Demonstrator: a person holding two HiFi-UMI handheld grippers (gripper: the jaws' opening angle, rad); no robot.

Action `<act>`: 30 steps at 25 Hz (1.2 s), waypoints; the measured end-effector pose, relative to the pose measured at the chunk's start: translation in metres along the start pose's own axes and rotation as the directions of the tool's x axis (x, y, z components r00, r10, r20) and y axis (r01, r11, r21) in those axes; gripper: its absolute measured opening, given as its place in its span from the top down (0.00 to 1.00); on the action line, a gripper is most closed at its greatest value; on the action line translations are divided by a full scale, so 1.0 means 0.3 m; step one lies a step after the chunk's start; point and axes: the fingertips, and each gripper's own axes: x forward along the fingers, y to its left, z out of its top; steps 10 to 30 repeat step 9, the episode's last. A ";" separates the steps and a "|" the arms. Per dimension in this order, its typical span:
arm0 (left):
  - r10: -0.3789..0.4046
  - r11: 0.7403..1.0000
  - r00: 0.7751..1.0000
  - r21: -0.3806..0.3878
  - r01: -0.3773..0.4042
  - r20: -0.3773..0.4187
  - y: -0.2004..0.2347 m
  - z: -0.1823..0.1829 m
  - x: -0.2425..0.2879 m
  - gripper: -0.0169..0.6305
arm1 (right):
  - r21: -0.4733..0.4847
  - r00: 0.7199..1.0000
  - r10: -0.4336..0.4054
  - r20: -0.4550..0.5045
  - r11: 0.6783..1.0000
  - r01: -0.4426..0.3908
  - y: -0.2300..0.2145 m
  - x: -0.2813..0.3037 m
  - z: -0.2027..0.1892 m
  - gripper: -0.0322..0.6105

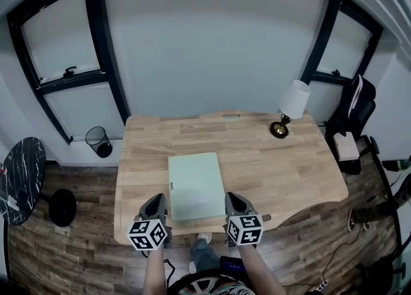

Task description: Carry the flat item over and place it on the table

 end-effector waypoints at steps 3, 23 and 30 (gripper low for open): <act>0.003 1.000 1.000 -0.005 -0.003 -0.004 0.003 -0.004 0.004 0.96 | 0.007 1.000 -0.002 -0.002 1.000 0.002 -0.009 0.001 -0.005 0.94; 0.008 1.000 1.000 -0.013 -0.009 -0.012 0.016 -0.022 0.017 0.96 | 0.018 1.000 -0.004 -0.011 1.000 0.005 -0.024 0.016 -0.029 0.94; 0.008 1.000 1.000 -0.013 -0.009 -0.012 0.016 -0.022 0.017 0.96 | 0.018 1.000 -0.004 -0.011 1.000 0.005 -0.024 0.016 -0.029 0.94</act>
